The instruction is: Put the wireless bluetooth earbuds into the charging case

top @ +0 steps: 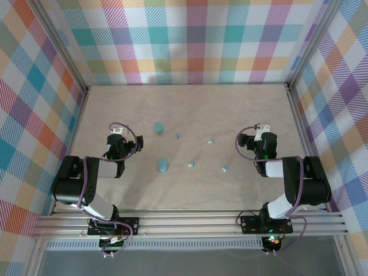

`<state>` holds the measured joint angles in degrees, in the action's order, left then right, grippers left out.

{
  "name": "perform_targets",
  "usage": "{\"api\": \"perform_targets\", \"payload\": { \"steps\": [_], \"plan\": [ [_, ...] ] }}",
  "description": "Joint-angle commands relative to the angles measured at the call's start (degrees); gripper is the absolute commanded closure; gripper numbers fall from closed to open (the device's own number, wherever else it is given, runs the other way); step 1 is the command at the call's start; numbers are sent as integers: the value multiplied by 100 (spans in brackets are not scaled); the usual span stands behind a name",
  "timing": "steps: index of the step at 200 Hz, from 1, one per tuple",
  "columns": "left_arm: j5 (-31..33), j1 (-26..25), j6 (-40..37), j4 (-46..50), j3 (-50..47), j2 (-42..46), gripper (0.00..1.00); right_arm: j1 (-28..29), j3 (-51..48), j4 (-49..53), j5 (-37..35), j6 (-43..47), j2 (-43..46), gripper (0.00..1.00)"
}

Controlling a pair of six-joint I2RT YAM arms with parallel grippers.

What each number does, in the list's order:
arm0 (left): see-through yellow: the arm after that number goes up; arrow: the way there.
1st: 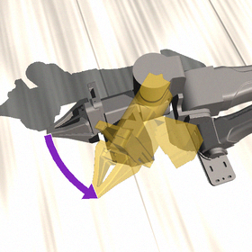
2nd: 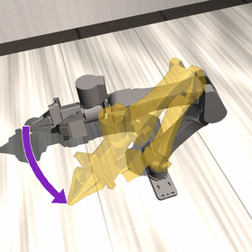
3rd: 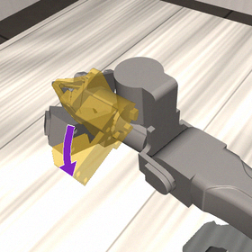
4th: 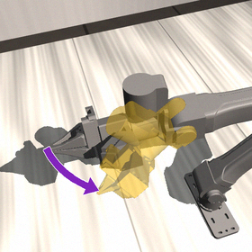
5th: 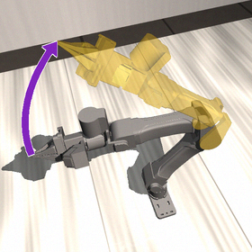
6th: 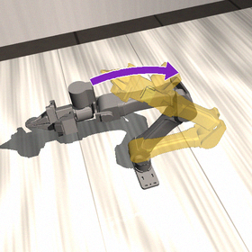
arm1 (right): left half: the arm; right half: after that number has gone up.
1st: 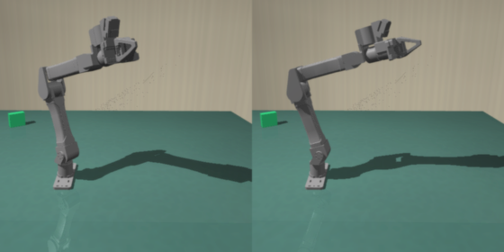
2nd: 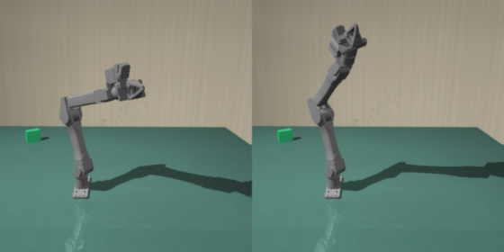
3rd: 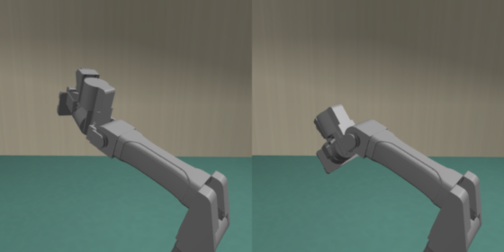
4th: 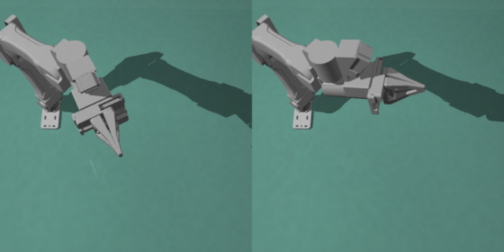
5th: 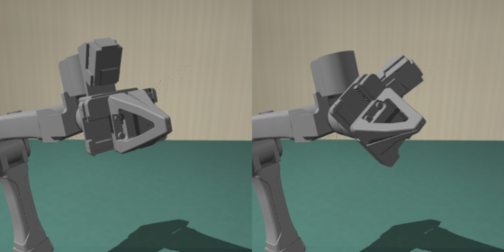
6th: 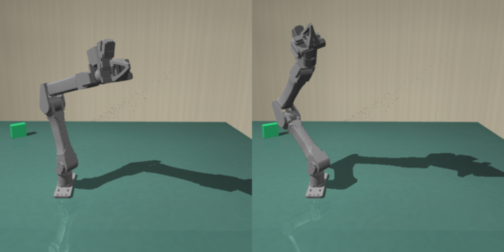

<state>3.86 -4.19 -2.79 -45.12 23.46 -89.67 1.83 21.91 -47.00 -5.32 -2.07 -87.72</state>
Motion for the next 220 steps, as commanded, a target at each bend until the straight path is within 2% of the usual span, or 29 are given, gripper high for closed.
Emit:
{"api": "perform_targets", "payload": {
  "steps": [1, 132, 155, 177, 193, 220],
  "plan": [
    [-88, 49, 30, -54, 96, 3, 0, -40, 103, -169, 75, 66, -8, 0],
    [-97, 58, 41, -50, 95, 2, 0, -40, 87, -186, 75, 73, -6, 0],
    [-118, 55, 41, 13, 102, 44, 0, -40, 165, -1, 381, 202, 72, 1],
    [104, 58, 131, 441, 272, 245, 0, -39, 339, 591, 475, 225, 422, 0],
    [179, 58, 185, 893, 352, 558, 0, -36, 791, 1937, 530, 121, 841, 0],
    [58, 43, 676, 2797, 1017, 1258, 0, -26, 1659, 3913, 787, -440, 1170, 1]
  ]
}}
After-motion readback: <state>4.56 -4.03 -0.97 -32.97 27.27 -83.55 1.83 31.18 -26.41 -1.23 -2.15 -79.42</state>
